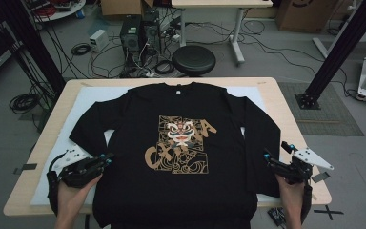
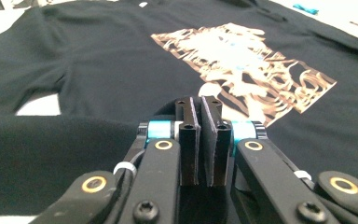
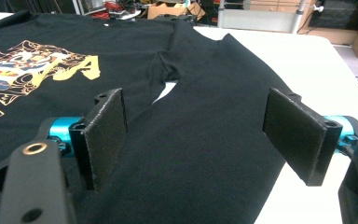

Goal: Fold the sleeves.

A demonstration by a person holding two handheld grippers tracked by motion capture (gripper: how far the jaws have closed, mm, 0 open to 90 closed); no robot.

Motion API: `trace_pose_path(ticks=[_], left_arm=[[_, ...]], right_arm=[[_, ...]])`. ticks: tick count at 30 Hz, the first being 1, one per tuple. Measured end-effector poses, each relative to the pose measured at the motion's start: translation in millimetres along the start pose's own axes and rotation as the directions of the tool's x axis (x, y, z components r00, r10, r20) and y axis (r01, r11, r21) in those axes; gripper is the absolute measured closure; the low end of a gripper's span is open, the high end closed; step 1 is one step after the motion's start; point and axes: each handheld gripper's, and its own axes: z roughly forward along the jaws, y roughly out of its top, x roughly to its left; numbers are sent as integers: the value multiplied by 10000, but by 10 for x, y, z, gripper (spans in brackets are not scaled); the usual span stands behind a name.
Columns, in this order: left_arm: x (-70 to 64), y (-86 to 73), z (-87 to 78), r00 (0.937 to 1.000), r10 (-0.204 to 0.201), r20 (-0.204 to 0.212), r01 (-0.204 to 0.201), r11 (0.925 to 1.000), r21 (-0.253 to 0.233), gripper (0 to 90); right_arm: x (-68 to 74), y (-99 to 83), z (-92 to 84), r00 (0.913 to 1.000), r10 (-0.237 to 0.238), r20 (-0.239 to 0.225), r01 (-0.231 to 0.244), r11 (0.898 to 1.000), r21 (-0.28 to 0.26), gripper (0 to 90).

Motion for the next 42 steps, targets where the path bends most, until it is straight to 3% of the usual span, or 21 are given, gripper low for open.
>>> trace_pose_path(ticks=[3, 4, 8, 10, 16, 21, 27, 30, 31, 37, 38, 42], left_arm=[[0, 0, 0, 10000, 0, 0, 0, 10000, 0, 856], [-134, 153, 139, 9995, -56, 319, 64, 9997, -221, 856], [-350, 256, 329, 9984, 99, 554, -86, 9997, -230, 856], [-398, 267, 380, 9980, 160, 607, -149, 9997, -186, 856], [-730, 242, 761, 9957, 287, 877, -313, 9991, 286, 855], [-891, 244, 904, 9928, 487, 1091, -539, 9975, 455, 855], [-1104, 254, 1138, 9853, 358, 1670, -444, 9979, 481, 854], [-1121, 254, 1165, 9847, 378, 1701, -466, 9978, 480, 854], [-1186, 251, 1287, 9818, 330, 1868, -444, 9974, 571, 854], [-1282, 246, 1432, 9778, 376, 2059, -514, 9968, 618, 854], [-1365, 250, 1531, 9749, 515, 2164, -693, 9947, 757, 854], [-1489, 283, 1639, 9655, 499, 2554, -721, 9943, 785, 854]], right_arm=[[0, 0, 1, 10000, 7, -12, -7, 10000, -9, 221], [0, 0, 1, 10000, 7, -12, -7, 10000, -9, 221], [-2, -1, 1, 10000, -32, -20, 32, 10000, -55, 221], [-3, -1, 1, 10000, -41, -12, 41, 10000, -58, 221], [0, -2, -2, 10000, 15, -18, -15, 10000, -46, 221], [6, -1, -2, 10000, 45, -6, -45, 10000, -12, 221], [2, -1, 2, 10000, -44, 0, 44, 10000, -59, 221], [3, -1, 2, 10000, -42, 5, 42, 10000, -64, 221], [3, -1, 2, 10000, -42, 5, 42, 10000, -64, 221], [5, -1, 4, 10000, 13, -37, -13, 10000, -39, 221], [5, -1, 4, 10000, 13, -37, -13, 10000, -39, 221], [6, 0, 3, 10000, -13, -2, 13, 10000, -3, 221]])
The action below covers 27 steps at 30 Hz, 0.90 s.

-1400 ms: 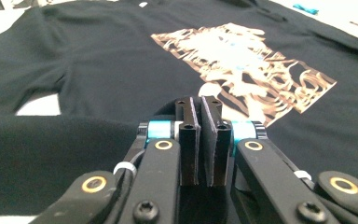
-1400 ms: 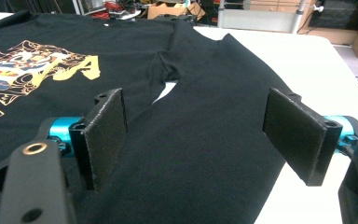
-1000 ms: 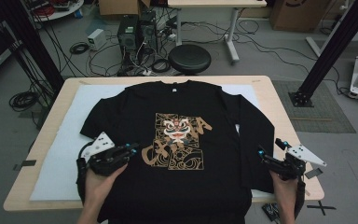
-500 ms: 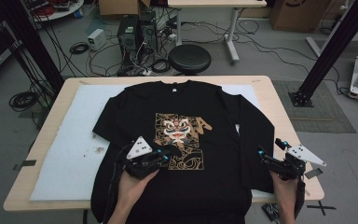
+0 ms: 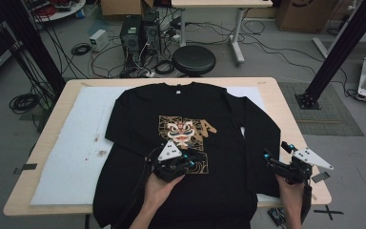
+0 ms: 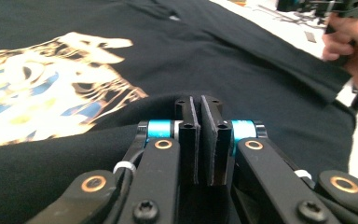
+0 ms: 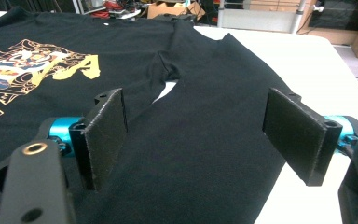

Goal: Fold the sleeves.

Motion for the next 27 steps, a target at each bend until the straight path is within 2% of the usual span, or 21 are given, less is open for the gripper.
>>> trace_pose_path(ticks=[8, 10, 15, 19, 27], left_arm=[[-122, 47, 239, 9993, 65, 379, -72, 9998, 187, 854], [-174, 57, 327, 9982, 176, 571, -198, 9990, 389, 854], [-260, 46, 444, 9961, 224, 857, -265, 9985, 472, 854], [-281, 28, 488, 9954, 271, 915, -327, 9977, 597, 854], [-325, 28, 516, 9930, 263, 1155, -323, 9982, 503, 854]], right_arm=[[-4, 1, 3, 10000, -55, -16, 55, 10000, -14, 221], [-3, 1, 2, 10000, -45, -13, 45, 10000, -7, 221], [-4, 1, 2, 10000, -38, -27, 38, 10000, 0, 221], [-4, 1, 1, 10000, -30, -36, 30, 10000, -4, 221], [-3, 2, 5, 10000, -48, -21, 48, 10000, 12, 221]])
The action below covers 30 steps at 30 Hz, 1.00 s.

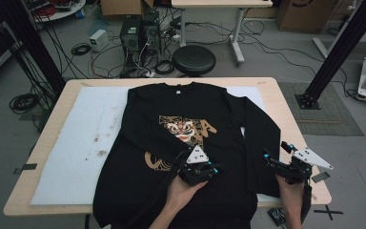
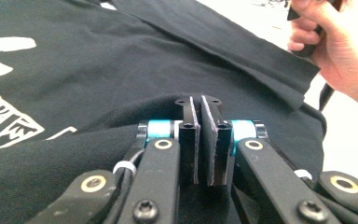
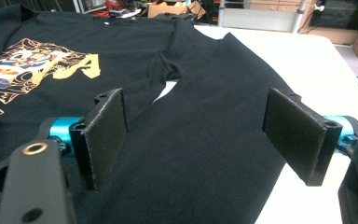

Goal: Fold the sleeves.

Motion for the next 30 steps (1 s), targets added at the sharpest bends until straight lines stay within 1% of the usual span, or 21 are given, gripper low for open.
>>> trace_pose_path(ticks=[3, 5, 6, 11, 12, 13, 14, 19, 23, 26, 30], left_arm=[[-44, 17, 23, 9998, 171, 124, -172, 9998, 75, 853], [-73, 28, 40, 9997, 170, 185, -171, 9998, 79, 853], [-84, 35, 51, 9996, 221, 187, -223, 9997, 65, 854], [-142, 80, 108, 9991, 326, 278, -330, 9993, 158, 853], [-176, 94, 141, 9988, 386, 313, -392, 9990, 198, 853], [-181, 98, 145, 9986, 404, 339, -412, 9989, 229, 853], [-201, 104, 161, 9983, 418, 412, -425, 9989, 176, 853], [-213, 111, 212, 9986, 363, 382, -374, 9989, 272, 851], [-211, 117, 237, 9989, 277, 369, -286, 9993, 244, 851], [-209, 127, 252, 9992, 211, 348, -214, 9997, 78, 851], [-203, 125, 274, 9989, 162, 436, -167, 9998, 110, 850]], right_arm=[[1, 0, 0, 10000, -39, 24, 39, 10000, 7, 221], [3, 0, 0, 10000, -22, 22, 22, 10000, 29, 221], [-1, 1, 3, 10000, -89, 12, 89, 10000, 6, 221], [2, 2, 4, 10000, -78, 23, 78, 10000, 15, 222], [3, 1, 4, 10000, -64, 23, 64, 10000, 10, 222], [0, 1, 3, 10000, -72, 11, 72, 10000, 17, 221], [1, 1, 4, 10000, -59, 10, 59, 10000, 3, 222], [-1, 1, 4, 10000, -76, 2, 76, 10000, 1, 222], [-1, 2, 5, 10000, -86, -5, 86, 10000, 20, 222], [3, 3, 6, 10000, -78, 12, 78, 10000, 27, 222], [7, 3, 4, 10000, -66, 12, 66, 10000, 66, 222]])
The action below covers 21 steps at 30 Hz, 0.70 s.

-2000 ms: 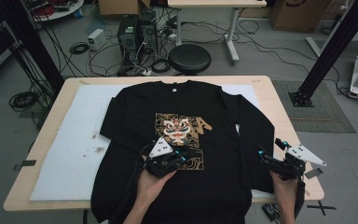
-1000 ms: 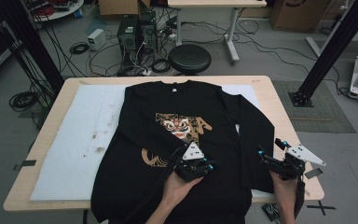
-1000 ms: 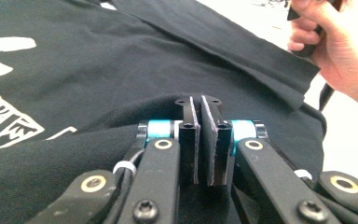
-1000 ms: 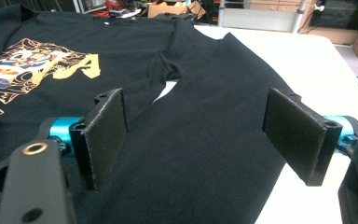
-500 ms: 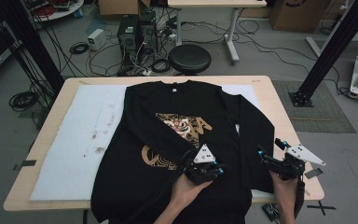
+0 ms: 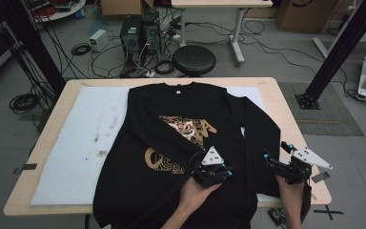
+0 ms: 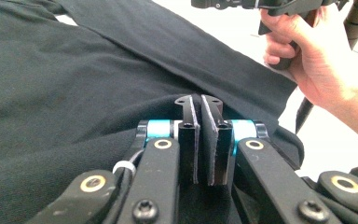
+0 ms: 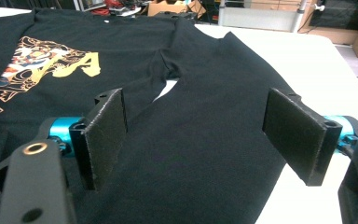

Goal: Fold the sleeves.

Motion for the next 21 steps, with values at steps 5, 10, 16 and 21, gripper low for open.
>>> trace_pose_path(ticks=[5, 10, 16, 21], left_arm=[[-9, -25, 60, 10000, 3, 35, -4, 9998, 206, 844], [-21, -22, 83, 10000, -17, 85, 16, 9998, 183, 845], [-53, -13, 105, 9997, 55, 226, -60, 9998, 182, 684], [27, 31, -86, 9994, 180, -282, -182, 9998, -77, 520]], right_arm=[[0, 0, 0, 10000, 6, 3, -6, 10000, 6, 222], [-1, 0, 0, 10000, -7, 8, 7, 10000, -3, 222], [-2, -1, 1, 10000, -10, -4, 10, 10000, -18, 222], [-2, -1, 0, 10000, 7, -30, -7, 10000, -33, 222]])
